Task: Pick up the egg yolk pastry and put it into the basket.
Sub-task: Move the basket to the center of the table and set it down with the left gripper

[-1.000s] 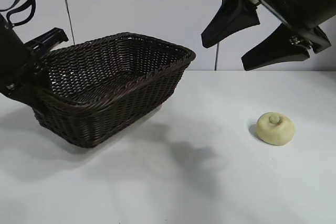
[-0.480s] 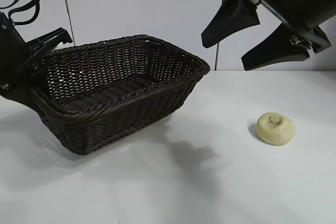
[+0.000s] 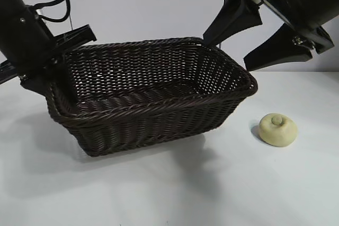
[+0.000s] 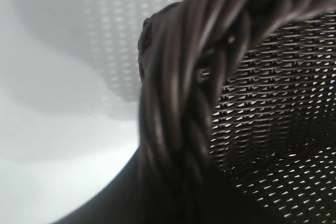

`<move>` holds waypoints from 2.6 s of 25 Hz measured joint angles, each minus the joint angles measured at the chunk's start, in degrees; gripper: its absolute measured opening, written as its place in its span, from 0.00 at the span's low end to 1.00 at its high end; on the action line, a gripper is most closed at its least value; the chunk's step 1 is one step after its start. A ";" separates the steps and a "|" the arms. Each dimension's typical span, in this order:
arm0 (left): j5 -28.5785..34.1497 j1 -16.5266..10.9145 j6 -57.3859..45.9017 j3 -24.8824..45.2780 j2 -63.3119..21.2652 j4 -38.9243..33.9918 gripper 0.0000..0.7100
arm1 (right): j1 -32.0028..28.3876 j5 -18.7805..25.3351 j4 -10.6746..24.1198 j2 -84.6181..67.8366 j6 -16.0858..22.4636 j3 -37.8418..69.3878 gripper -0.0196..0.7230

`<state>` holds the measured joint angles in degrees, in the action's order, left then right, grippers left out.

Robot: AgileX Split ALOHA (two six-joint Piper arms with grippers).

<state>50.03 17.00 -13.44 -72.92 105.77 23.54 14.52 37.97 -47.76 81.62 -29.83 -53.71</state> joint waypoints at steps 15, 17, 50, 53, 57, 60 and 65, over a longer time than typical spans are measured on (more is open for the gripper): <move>10.23 -10.25 18.43 -12.05 8.46 1.24 0.14 | 0.00 0.00 0.01 0.00 0.00 0.00 0.79; 11.08 -11.58 20.60 -12.16 8.46 2.42 0.14 | 0.00 0.00 0.01 0.00 0.00 0.00 0.79; 10.28 -9.26 27.72 -12.16 12.53 6.35 0.14 | 0.00 0.00 0.01 0.00 0.00 0.00 0.79; 10.00 -9.26 28.69 -12.16 14.56 6.40 0.14 | 0.00 0.00 0.01 0.00 0.00 0.00 0.79; 9.76 -9.26 29.03 -12.16 15.49 6.46 0.14 | 0.00 0.00 0.01 0.00 0.00 0.00 0.79; 9.76 -9.26 29.09 -12.16 15.57 6.53 0.14 | 0.00 0.00 0.01 0.00 0.00 0.00 0.79; 9.70 -9.26 29.21 -12.16 15.69 6.65 0.17 | 0.00 -0.16 0.01 0.00 0.00 0.00 0.79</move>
<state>59.74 7.75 15.77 -85.08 121.46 30.19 14.52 37.80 -47.75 81.62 -29.83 -53.71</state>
